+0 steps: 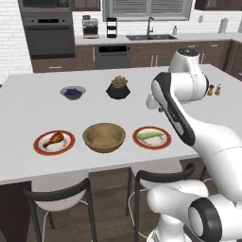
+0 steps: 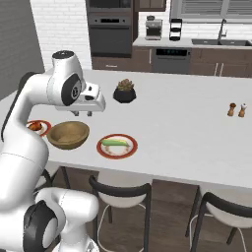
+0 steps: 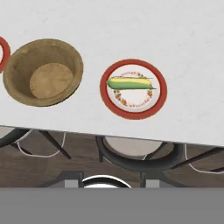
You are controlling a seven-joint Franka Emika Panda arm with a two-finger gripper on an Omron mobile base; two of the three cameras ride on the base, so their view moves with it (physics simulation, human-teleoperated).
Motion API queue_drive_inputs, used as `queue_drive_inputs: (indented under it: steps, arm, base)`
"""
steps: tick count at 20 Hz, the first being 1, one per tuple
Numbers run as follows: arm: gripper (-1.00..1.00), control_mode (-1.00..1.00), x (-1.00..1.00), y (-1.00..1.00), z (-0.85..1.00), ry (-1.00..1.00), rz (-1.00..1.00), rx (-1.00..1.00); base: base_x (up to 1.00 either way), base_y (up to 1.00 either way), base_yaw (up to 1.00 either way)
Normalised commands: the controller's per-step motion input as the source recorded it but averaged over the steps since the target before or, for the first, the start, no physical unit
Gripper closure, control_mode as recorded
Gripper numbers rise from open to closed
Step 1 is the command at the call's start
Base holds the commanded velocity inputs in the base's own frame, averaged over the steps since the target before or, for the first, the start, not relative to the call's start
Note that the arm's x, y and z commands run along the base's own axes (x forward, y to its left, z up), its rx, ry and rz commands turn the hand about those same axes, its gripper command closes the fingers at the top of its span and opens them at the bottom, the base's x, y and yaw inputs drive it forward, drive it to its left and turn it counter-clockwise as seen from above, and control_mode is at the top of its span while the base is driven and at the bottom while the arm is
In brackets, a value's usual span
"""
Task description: Pick the chicken drumstick and corn from their plates and place them in the bowl. Then put the bowl in the fridge.
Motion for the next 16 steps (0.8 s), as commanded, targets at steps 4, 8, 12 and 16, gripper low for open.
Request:
queue_drive_inputs:
  steps: [4,8,12,16]
  arm:
    - [-1.00,1.00,0.00,0.00,0.00,0.00,0.00,0.00]
    - [-1.00,1.00,0.00,0.00,0.00,0.00,0.00,0.00]
    - [-1.00,1.00,0.00,0.00,0.00,0.00,0.00,0.00]
    - [-1.00,1.00,0.00,0.00,0.00,0.00,0.00,0.00]
  base:
    - [-0.02,0.03,0.00]
    - [0.02,0.49,-0.03]
    - [0.27,0.76,-0.10]
    - [0.31,0.50,-0.07]
